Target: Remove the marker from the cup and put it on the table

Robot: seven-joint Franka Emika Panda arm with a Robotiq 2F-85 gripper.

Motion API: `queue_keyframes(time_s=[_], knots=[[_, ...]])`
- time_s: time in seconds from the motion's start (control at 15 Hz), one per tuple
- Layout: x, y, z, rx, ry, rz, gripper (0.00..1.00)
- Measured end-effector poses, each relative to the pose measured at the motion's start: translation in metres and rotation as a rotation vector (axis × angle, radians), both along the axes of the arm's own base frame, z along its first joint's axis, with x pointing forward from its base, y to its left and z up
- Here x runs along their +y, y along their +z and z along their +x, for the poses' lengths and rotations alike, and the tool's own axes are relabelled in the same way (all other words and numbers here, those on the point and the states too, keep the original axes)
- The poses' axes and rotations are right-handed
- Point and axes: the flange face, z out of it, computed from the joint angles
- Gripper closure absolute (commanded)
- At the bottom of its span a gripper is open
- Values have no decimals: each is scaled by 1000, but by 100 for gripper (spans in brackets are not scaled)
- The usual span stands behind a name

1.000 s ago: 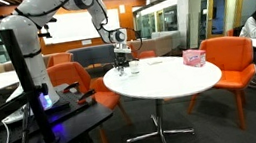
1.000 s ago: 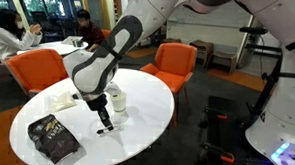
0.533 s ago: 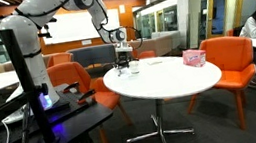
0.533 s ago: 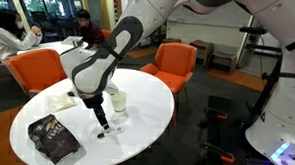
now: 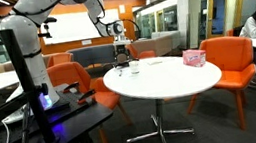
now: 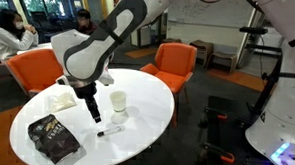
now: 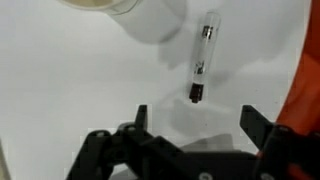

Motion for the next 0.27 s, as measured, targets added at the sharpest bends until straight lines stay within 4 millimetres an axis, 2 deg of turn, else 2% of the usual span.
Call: queue_keyframes(time_s=[0.27], knots=[[1,32,-11,-24,10,-8,0]])
